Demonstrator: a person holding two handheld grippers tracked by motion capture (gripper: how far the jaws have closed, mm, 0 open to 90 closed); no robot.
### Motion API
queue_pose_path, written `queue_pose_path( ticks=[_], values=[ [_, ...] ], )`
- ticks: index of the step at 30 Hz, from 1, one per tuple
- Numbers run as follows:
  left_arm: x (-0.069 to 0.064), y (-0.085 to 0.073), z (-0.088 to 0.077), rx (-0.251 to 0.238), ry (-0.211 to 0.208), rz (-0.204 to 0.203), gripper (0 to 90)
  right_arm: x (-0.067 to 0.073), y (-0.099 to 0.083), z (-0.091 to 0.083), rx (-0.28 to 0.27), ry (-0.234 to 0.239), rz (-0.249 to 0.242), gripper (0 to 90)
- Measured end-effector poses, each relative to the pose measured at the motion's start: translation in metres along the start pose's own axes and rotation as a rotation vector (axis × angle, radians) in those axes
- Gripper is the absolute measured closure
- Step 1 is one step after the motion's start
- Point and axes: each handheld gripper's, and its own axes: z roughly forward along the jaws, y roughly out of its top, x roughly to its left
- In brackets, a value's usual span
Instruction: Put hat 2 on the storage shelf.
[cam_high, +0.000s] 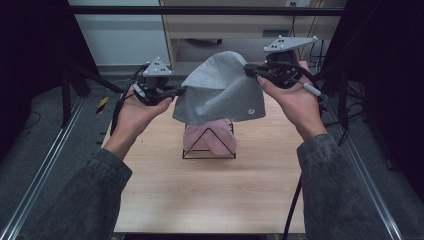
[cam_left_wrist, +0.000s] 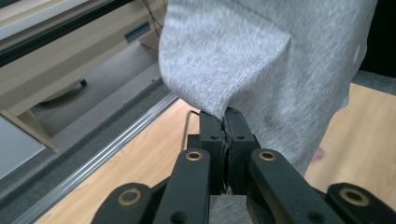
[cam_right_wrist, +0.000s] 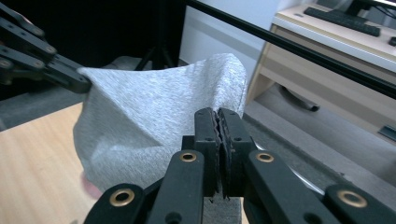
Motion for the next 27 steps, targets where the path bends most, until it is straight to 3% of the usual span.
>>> queue_pose_path(
  ticks=[11,16,27],
  values=[
    [0.03,0.006,0.022,-0.003,0.091,-0.01,88.1,-0.018,-0.005,0.028,-0.054,-0.047,0.053,87.3],
    [0.033,0.004,0.031,-0.007,0.122,0.015,88.0,-0.023,-0.009,0.041,-0.061,-0.05,0.056,87.4],
    [0.037,-0.013,0.053,0.007,0.143,0.013,88.0,-0.029,-0.027,0.071,-0.063,-0.029,0.075,87.4]
  ],
)
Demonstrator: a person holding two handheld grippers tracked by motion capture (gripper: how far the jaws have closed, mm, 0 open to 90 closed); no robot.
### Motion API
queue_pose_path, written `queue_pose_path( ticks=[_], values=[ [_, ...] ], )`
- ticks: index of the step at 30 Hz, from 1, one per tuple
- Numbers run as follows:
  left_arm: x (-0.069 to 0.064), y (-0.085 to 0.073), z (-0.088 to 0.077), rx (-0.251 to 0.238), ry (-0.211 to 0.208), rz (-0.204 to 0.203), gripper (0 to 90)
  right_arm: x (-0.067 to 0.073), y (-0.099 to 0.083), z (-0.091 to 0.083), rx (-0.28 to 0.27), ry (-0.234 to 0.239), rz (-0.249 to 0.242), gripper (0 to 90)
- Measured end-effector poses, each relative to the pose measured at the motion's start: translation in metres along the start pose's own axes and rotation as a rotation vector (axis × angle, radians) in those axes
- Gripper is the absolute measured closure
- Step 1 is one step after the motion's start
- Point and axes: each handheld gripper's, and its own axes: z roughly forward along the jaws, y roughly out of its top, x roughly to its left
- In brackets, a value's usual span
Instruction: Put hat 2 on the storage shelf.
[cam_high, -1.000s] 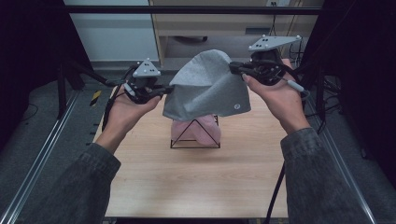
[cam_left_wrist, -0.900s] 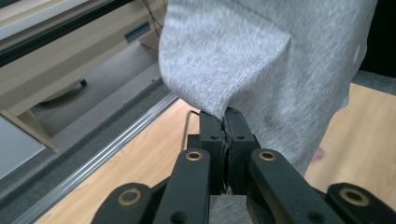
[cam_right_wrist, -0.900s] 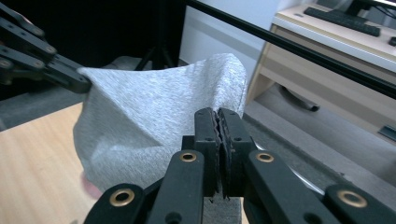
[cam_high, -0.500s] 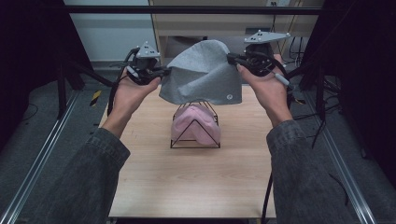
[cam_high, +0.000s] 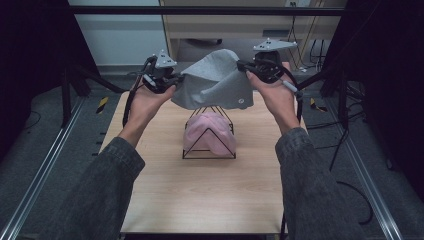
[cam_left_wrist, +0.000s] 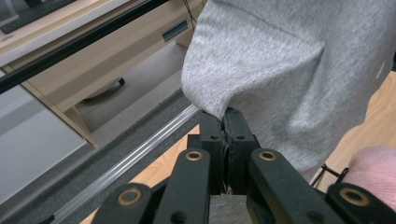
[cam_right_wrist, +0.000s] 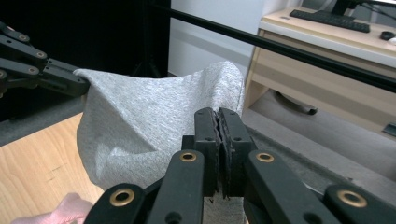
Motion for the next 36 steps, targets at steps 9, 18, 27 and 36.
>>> queue_pose_path(
  ticks=[9,18,27,36],
  values=[
    [-0.003,-0.011,0.006,0.011,0.0,-0.012,88.0,-0.003,-0.021,0.01,0.018,0.003,0.023,87.4],
    [-0.004,-0.016,0.007,0.022,-0.001,-0.012,88.0,-0.005,-0.028,0.011,0.018,0.005,0.041,87.4],
    [-0.002,-0.033,0.008,0.035,-0.019,-0.047,87.9,-0.001,-0.046,0.016,0.026,0.024,0.058,87.4],
    [-0.005,-0.046,0.007,0.036,-0.055,-0.071,87.9,0.006,-0.058,0.018,0.036,0.048,0.057,87.4]
  ],
)
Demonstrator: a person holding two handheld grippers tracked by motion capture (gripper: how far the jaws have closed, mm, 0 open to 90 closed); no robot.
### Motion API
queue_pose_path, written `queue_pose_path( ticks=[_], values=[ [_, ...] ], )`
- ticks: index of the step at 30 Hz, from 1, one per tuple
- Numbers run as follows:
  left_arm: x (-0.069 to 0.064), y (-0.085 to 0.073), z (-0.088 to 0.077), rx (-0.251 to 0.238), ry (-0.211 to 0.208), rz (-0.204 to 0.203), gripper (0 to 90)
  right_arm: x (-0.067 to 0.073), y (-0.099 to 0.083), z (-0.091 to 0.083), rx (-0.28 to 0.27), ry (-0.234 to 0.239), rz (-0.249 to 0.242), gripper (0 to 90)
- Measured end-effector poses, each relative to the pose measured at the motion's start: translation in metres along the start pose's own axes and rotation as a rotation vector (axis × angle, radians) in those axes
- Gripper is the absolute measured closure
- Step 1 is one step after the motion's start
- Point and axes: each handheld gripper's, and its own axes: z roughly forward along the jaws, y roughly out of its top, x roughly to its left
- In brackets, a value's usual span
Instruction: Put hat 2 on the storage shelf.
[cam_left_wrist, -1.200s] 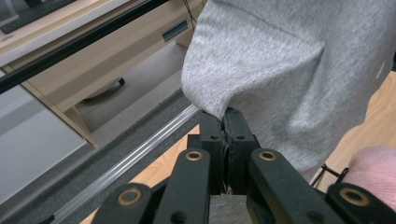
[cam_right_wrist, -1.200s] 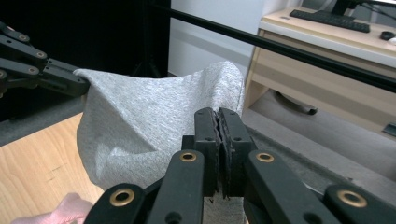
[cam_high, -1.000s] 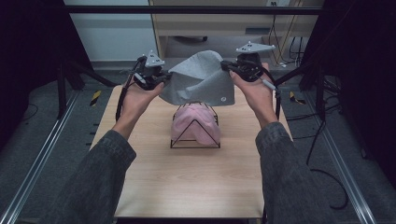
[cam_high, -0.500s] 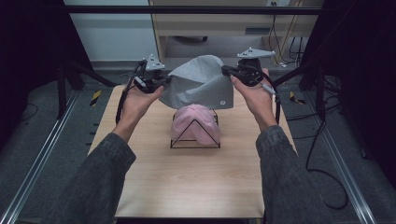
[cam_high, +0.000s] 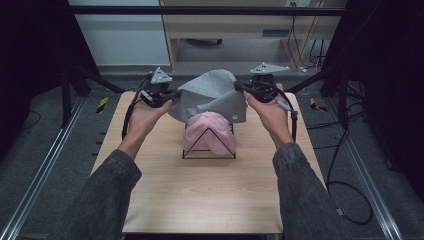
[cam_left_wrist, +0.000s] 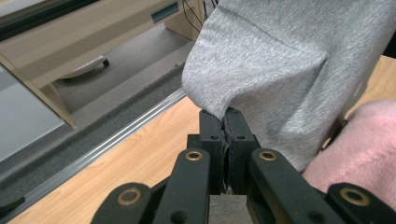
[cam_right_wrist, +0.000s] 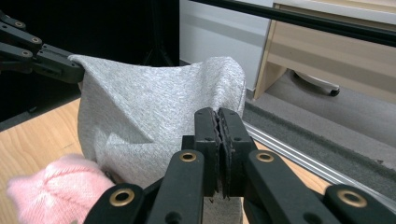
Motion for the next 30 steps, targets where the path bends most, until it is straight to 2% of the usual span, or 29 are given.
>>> queue_pose_path(
  ticks=[5,8,17,25,26,30],
  values=[
    [-0.001,-0.005,-0.001,-0.006,-0.017,-0.02,87.9,0.001,-0.006,-0.001,0.013,0.006,0.0,87.3],
    [-0.002,-0.006,-0.001,0.001,-0.019,-0.012,87.9,0.001,-0.009,-0.001,0.015,0.005,0.003,87.3],
    [-0.004,-0.014,-0.001,-0.006,-0.026,-0.033,87.9,0.001,-0.02,0.0,0.04,0.007,0.004,87.3],
    [-0.009,-0.022,-0.003,-0.003,-0.023,-0.029,87.9,0.005,-0.032,0.002,0.053,0.01,0.007,87.3],
    [-0.009,-0.023,-0.004,0.009,-0.024,-0.021,87.9,0.005,-0.033,0.002,0.05,0.012,0.01,87.3],
    [-0.01,-0.027,-0.003,0.003,-0.028,-0.034,87.9,0.006,-0.035,0.002,0.055,0.011,0.009,87.3]
  ],
)
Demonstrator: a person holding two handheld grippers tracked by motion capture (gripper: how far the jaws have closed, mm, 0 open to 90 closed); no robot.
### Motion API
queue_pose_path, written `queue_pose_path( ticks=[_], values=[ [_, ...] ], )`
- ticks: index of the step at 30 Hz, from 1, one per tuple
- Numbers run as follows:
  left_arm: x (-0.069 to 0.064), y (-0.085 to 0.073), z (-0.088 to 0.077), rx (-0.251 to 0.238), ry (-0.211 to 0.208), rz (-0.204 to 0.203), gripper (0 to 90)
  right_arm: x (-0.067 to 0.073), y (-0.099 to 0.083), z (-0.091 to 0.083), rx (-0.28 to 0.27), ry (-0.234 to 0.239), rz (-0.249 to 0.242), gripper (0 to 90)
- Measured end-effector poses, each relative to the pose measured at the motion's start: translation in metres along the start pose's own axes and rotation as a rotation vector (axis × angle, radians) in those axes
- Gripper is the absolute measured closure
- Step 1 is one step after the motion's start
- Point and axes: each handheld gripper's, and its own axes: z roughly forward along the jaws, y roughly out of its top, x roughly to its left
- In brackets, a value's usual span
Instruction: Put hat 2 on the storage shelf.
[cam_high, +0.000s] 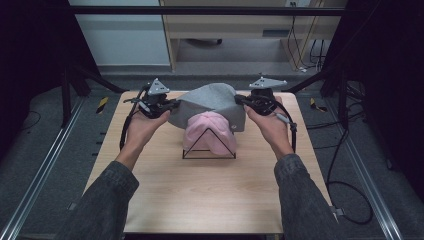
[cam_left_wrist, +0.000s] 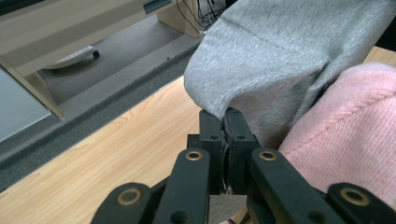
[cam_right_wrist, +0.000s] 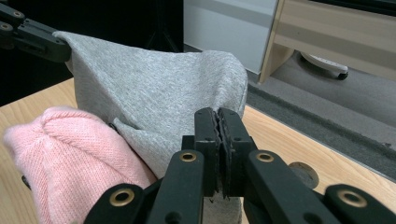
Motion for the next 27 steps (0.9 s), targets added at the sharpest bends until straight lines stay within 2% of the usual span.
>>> queue_pose_path(
  ticks=[22,27],
  values=[
    [-0.004,-0.02,0.008,0.031,-0.018,-0.017,87.9,0.002,-0.011,0.003,0.022,0.008,0.001,87.3],
    [-0.005,-0.029,0.013,0.052,-0.024,-0.017,87.8,0.003,-0.021,0.005,0.037,0.008,0.004,87.2]
  ],
)
